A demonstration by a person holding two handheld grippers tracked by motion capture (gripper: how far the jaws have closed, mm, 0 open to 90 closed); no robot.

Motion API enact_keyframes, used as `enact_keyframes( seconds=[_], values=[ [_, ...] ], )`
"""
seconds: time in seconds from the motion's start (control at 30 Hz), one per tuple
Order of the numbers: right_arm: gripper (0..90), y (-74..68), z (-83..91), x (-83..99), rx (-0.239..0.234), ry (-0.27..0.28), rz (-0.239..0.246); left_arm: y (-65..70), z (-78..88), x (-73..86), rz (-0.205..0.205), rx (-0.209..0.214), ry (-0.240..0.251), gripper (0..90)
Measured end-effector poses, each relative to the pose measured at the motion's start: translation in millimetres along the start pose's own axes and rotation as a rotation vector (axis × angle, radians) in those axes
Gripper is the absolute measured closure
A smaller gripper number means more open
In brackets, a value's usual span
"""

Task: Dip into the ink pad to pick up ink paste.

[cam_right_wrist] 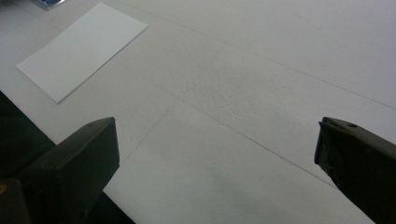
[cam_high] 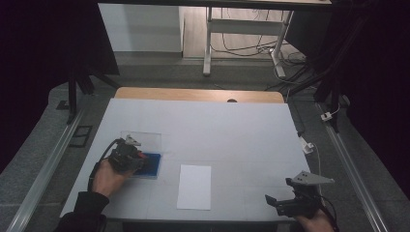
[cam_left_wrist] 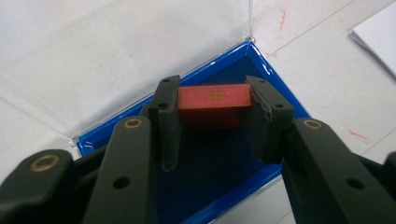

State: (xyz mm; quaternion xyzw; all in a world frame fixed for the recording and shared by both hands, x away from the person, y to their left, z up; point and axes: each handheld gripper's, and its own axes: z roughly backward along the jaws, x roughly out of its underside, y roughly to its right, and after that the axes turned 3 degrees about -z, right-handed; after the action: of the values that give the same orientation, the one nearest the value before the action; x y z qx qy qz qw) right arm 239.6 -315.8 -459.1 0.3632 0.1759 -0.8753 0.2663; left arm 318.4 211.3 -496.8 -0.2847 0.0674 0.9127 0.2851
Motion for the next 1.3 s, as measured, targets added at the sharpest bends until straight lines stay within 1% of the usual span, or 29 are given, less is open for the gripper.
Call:
enact_keyframes(
  seconds=[0.03,0.07,0.17,0.2,0.23,0.27,0.43,0.57,0.6,0.63,0.73,0.77,0.8,0.93,1.03,1.07,1.1,1.13,1.17,1.2,1.27,1.3],
  values=[
    [0.0,0.0,0.0,0.0,0.000,0.000,0.000,-0.7,0.0,0.0,0.007,0.002,-0.001,58.5],
    [0.0,0.1,0.1,0.1,0.000,0.000,0.000,-2.6,-0.1,0.4,0.026,0.015,0.002,58.5],
    [0.0,0.0,0.1,0.1,0.001,0.000,-0.001,-10.9,-0.1,3.4,0.092,0.067,0.018,58.5],
    [0.0,0.1,0.0,0.0,0.000,-0.001,-0.001,-12.7,-0.1,4.0,0.106,0.077,0.020,58.5],
    [0.0,0.1,-0.1,0.0,0.000,-0.002,-0.001,-13.5,-0.1,4.3,0.110,0.083,0.021,58.5],
    [0.0,0.1,-0.1,0.0,0.000,-0.002,-0.001,-12.7,-0.2,4.2,0.105,0.078,0.021,58.5],
    [0.0,0.1,-0.3,0.0,0.002,-0.003,-0.001,-3.7,-0.4,2.2,0.035,0.024,0.011,58.6],
    [0.0,-0.1,-0.4,-0.1,0.003,-0.005,-0.001,0.4,-0.5,2.1,0.008,-0.002,0.011,58.6],
    [0.0,0.0,-0.5,0.0,0.002,-0.004,-0.001,0.2,-0.5,2.2,0.010,0.001,0.010,58.6],
    [0.0,0.0,-0.5,0.0,0.002,-0.004,-0.002,-1.8,-0.6,2.3,0.027,0.010,0.011,58.5],
    [0.0,-0.2,-0.4,0.0,0.004,-0.003,-0.002,-10.3,-0.6,5.8,0.091,0.065,0.028,58.5],
    [0.0,-0.1,-0.4,0.1,0.004,-0.003,-0.001,-11.8,-0.7,6.7,0.103,0.074,0.034,58.5],
    [0.0,-0.1,-0.4,0.0,0.005,-0.005,-0.001,-11.6,-0.7,6.8,0.100,0.073,0.034,58.5],
    [0.0,-0.1,-0.3,0.0,0.005,-0.005,-0.001,-7.8,-0.2,5.1,0.066,0.049,0.027,58.4],
    [0.0,0.1,0.0,0.1,0.003,-0.002,-0.002,-8.6,1.3,5.2,0.065,0.053,0.028,58.2],
    [0.0,0.1,0.0,0.1,0.003,-0.002,-0.001,-8.7,2.6,5.1,0.065,0.047,0.028,58.2],
    [0.0,0.1,0.0,0.1,0.003,-0.002,-0.001,-10.3,8.8,5.6,0.072,0.031,0.063,58.1],
    [0.0,0.1,0.0,0.1,0.003,-0.002,-0.001,-10.3,8.8,5.6,0.072,0.031,0.063,58.1],
    [0.0,0.1,0.1,0.1,0.002,-0.002,-0.002,-12.5,17.2,6.7,0.101,0.032,0.110,58.1],
    [0.0,0.2,0.1,0.2,0.003,-0.001,-0.002,-13.3,20.6,7.6,0.108,0.034,0.123,58.1],
    [0.0,0.2,0.2,0.2,0.003,-0.001,-0.002,-13.6,23.2,8.7,0.111,0.035,0.129,58.1],
    [0.0,0.2,0.2,0.2,0.002,0.000,-0.002,-13.5,25.0,9.8,0.115,0.043,0.128,58.1]
  ],
)
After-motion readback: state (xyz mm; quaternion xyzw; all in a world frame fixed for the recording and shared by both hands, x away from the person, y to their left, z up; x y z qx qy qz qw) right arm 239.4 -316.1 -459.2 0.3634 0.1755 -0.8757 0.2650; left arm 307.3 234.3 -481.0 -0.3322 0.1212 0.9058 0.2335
